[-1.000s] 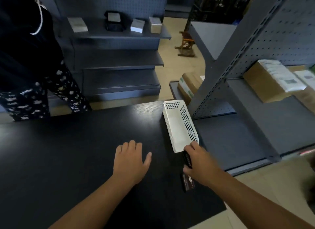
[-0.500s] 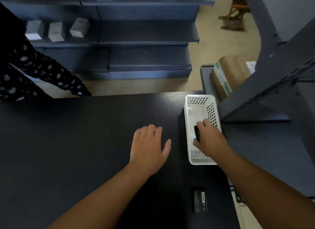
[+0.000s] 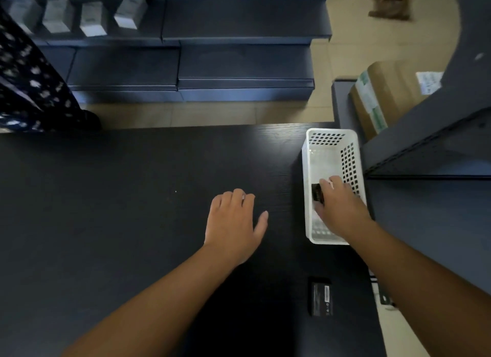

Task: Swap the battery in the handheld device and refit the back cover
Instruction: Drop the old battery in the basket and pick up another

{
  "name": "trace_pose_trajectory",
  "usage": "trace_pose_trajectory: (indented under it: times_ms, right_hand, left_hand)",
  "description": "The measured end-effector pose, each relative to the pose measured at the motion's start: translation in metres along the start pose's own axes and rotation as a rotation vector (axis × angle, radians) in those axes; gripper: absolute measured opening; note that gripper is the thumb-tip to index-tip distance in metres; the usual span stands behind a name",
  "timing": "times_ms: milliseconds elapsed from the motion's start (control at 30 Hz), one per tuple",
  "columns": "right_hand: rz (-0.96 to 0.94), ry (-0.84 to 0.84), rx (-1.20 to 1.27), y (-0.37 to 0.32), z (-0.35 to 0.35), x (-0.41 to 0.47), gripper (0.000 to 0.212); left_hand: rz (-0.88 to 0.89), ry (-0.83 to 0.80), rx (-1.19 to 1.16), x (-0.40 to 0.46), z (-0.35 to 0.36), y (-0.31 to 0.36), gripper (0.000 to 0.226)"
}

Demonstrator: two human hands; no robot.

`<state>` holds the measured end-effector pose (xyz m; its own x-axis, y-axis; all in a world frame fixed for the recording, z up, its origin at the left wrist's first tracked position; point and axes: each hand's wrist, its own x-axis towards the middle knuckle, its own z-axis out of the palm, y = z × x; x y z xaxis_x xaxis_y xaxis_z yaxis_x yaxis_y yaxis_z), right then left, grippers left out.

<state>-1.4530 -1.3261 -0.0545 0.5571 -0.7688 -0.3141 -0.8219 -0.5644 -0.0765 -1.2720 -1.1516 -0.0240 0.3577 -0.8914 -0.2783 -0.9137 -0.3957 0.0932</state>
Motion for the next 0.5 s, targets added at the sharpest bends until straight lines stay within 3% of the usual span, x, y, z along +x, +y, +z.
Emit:
trace_pose_trajectory:
  times_ms: [133, 200, 267, 367, 500]
  right_hand:
    - [-0.030, 0.365, 0.169, -0.012, -0.022, -0.069, 0.042]
    - [-0.159, 0.407, 0.183, -0.019, -0.016, -0.124, 0.044]
    - [-0.316, 0.252, 0.110, -0.018, 0.010, -0.174, 0.056]
    - [-0.335, -0.144, -0.043, 0.003, 0.057, -0.211, 0.094]
    - [-0.294, -0.239, -0.004, 0.021, 0.087, -0.203, 0.102]
  left_hand:
    - [0.026, 0.012, -0.012, -0.018, -0.008, -0.006, 0.060]
    - [0.041, 0.019, -0.031, -0.027, -0.009, -0.008, 0.062]
    - [0.060, 0.022, -0.029, -0.036, -0.008, -0.010, 0.066]
    - [0.073, 0.020, -0.019, -0.051, -0.003, -0.017, 0.061]
    - [0.024, -0.016, -0.011, -0.074, 0.006, -0.034, 0.058]
